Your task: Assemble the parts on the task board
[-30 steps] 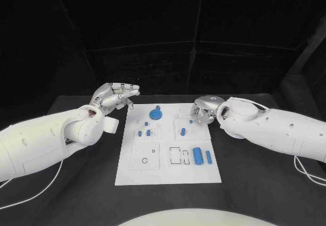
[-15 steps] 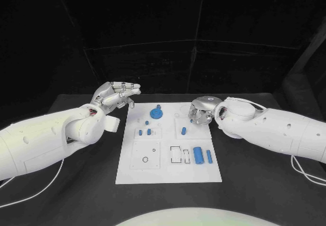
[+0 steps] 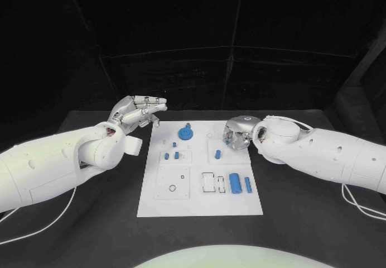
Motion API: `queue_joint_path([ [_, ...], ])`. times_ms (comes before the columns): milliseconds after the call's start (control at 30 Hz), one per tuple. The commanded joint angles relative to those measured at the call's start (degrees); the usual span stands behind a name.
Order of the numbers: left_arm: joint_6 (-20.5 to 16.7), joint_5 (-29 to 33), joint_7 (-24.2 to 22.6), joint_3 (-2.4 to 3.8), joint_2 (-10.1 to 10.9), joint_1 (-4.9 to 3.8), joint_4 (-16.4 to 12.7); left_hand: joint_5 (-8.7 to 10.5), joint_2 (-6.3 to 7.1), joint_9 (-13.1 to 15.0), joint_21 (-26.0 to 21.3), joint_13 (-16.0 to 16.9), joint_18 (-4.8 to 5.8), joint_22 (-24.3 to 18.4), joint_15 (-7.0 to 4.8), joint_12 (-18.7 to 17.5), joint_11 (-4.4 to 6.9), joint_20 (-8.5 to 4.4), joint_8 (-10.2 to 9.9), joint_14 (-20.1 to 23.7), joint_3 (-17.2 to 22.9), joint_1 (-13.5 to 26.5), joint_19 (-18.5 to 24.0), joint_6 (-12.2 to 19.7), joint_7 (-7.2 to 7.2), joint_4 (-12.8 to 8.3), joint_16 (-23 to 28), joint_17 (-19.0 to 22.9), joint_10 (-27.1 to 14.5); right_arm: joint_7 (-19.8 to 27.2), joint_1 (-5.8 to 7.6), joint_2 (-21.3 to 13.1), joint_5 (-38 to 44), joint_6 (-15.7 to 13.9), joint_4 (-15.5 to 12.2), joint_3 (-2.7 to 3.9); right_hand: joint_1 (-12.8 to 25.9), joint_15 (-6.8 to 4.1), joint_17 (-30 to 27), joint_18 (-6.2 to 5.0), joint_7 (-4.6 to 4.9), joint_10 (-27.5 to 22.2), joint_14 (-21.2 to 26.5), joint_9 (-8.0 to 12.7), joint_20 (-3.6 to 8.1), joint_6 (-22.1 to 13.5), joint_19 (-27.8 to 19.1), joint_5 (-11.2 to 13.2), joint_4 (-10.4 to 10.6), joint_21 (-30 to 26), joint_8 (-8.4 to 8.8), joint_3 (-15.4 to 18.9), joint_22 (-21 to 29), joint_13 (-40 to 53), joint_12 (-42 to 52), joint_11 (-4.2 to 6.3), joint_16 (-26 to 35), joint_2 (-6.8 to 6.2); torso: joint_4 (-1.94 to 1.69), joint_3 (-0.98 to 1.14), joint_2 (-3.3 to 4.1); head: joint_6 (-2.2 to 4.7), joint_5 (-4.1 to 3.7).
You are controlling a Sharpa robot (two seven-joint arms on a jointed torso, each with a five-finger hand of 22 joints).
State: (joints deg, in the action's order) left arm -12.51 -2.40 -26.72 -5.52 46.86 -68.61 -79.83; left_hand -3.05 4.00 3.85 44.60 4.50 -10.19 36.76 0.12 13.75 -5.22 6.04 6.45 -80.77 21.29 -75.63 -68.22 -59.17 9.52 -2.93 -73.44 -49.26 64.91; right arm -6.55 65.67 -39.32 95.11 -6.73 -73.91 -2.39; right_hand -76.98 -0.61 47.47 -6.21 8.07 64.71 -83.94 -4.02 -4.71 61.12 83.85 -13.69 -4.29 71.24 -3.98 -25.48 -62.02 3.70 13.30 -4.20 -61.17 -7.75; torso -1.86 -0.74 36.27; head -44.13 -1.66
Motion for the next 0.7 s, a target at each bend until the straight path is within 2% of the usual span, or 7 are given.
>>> queue_joint_path([
  [33, 0.6, 0.2, -0.3, 0.03, -0.1, -0.05, 0.1, 0.0, 0.1, -0.1, -0.3, 0.1, -0.3, -0.1, 0.14, 0.4, 0.05, 0.06, -0.2, 0.5, 0.3, 0.3, 0.3, 0.1, 0.17, 0.0, 0.3, 0.1, 0.3, -0.2, -0.12, 0.2, 0.1, 2.4, 0.3, -0.11, -0.4, -0.18, 0.7, 1.3, 0.1, 0.8, -1.3, -0.1, -0.23, 0.8, 0.3, 0.0, -0.1, 1.2, -0.43, -0.4, -1.2, 0.1, 0.3, 0.02, -0.9, 0.14, 0.03, 0.02, 0.03, -0.06, 0.03],
  [200, 0.7, 0.2, 0.0, 0.03, -0.1, -0.05, 0.1, 0.0, 0.1, -0.1, -0.3, 0.1, -0.3, -0.1, 0.14, 0.4, 0.05, 0.06, -0.2, 0.5, 0.3, 0.3, 0.3, 0.1, 0.17, 0.0, 0.3, 0.1, 0.3, -0.3, -0.18, 0.5, 0.1, 2.0, 0.7, -0.11, -0.5, -0.26, 1.1, 1.45, 0.07, 1.2, -1.2, -0.1, -0.19, 1.4, 0.4, 0.1, -0.1, 2.1, -0.57, -0.8, -2.3, 0.1, 0.4, 0.13, -1.5, 0.64, 0.04, -0.01, 0.01, -0.09, 0.04],
  [433, 0.8, 0.2, 0.5, 0.03, -0.1, -0.05, 0.3, 0.02, 0.21, -0.1, -0.4, 0.1, -0.29, -0.1, 0.17, 0.5, 0.0, 0.08, -0.2, 0.5, 0.3, 0.3, 0.3, 0.2, 0.23, -0.1, 0.4, 0.2, 0.2, -0.6, -0.2, 0.8, 0.5, -1.6, 0.9, -0.11, -1.7, -0.78, 2.5, 1.87, -0.33, 3.0, -1.1, -0.4, 0.1, 3.6, 0.8, 3.1, -0.6, 4.3, -1.46, -2.7, -5.3, 0.4, 1.2, 0.67, -3.1, 2.91, 0.05, -0.01, 0.02, -0.28, 0.07],
  [700, 1.0, 0.2, 1.2, 0.03, -0.1, -0.05, 0.4, 0.01, 0.29, -0.1, -0.4, 0.1, -0.28, -0.1, 0.21, 0.5, -0.06, 0.1, -0.3, 0.4, 0.2, 0.4, 0.4, 0.3, 0.29, -0.1, 0.1, -0.4, 0.1, -0.5, -0.23, 0.8, 1.1, -5.9, 0.6, -0.11, -1.9, -1.14, 2.9, 2.01, -0.79, 4.5, -1.0, -0.6, 0.44, 5.3, 0.9, 3.9, -1.1, 5.2, -2.13, -3.5, -6.4, 0.6, 1.5, 1.19, -3.8, 3.2, 0.01, -0.01, -0.01, -0.34, 0.15],
])
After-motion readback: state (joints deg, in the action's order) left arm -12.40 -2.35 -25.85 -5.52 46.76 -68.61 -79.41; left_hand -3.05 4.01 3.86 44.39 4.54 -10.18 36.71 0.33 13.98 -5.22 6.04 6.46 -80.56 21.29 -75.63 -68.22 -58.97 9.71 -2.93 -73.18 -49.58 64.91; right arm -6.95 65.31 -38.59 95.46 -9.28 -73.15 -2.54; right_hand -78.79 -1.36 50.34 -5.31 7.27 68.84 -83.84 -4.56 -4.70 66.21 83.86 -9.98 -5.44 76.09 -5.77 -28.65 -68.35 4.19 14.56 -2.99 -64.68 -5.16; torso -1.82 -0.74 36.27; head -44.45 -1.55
